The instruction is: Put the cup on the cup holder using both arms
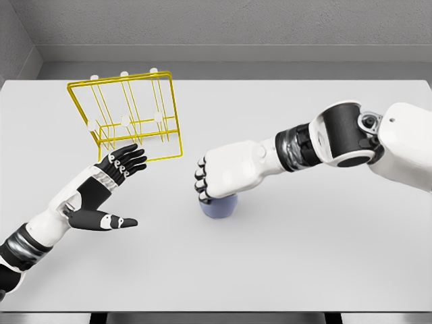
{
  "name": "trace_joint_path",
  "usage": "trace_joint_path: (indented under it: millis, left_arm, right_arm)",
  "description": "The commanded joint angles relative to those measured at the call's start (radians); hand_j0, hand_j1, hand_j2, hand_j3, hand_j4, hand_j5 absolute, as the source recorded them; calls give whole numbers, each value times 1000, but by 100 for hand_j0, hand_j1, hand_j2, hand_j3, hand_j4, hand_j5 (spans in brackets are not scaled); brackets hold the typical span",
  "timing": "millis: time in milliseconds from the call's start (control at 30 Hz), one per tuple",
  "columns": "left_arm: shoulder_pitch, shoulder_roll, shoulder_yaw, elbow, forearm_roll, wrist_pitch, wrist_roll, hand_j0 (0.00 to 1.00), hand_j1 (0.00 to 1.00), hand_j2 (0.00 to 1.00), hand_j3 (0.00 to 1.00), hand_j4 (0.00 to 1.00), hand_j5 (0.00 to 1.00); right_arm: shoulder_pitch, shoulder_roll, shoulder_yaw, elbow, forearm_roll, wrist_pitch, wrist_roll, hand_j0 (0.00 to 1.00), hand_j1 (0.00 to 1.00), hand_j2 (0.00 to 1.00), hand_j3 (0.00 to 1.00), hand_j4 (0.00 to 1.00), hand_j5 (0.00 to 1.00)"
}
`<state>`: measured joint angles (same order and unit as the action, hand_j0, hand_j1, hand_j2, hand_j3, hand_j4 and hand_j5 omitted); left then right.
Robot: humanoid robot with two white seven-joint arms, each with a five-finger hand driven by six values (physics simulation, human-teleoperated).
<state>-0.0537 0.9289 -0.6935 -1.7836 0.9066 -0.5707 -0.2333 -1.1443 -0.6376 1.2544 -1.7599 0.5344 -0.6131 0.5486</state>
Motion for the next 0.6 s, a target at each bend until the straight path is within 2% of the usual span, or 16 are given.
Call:
trace_joint_path:
  millis: [0, 333, 367, 400, 433, 567]
  left_arm:
    - [0, 2, 0, 0, 3, 0, 0, 100, 100, 100, 100, 100, 100]
    - [0, 1, 3, 0, 3, 0, -1, 100, 100, 100, 100, 100, 100]
    - [-2, 1, 3, 0, 3, 0, -1, 100, 100, 100, 100, 100, 100]
    - [-2, 1, 3, 0, 3, 2, -1, 100, 100, 100, 100, 100, 100]
    - [-2, 1, 3, 0, 3, 2, -1, 100, 100, 100, 100, 100, 100]
    - [-2, 1, 2, 1, 3, 6, -1, 100, 100, 100, 100, 100, 100]
  right_arm:
    - [0, 26, 10, 2, 9, 2, 1, 57, 57, 57, 57, 57, 57]
    - [21, 49, 16, 68, 53, 2, -1, 59, 59, 59, 59, 59, 59]
    - [21, 49, 14, 68, 53, 2, -1, 64, 64, 64, 64, 64, 64]
    - [21, 49, 14, 66, 53, 2, 1, 78, 78, 78, 78, 78, 78]
    - [23, 47, 14, 59, 55, 2, 1, 100, 100, 100, 100, 100, 100]
    - [25, 49, 14, 56, 53, 2, -1, 100, 100, 100, 100, 100, 100]
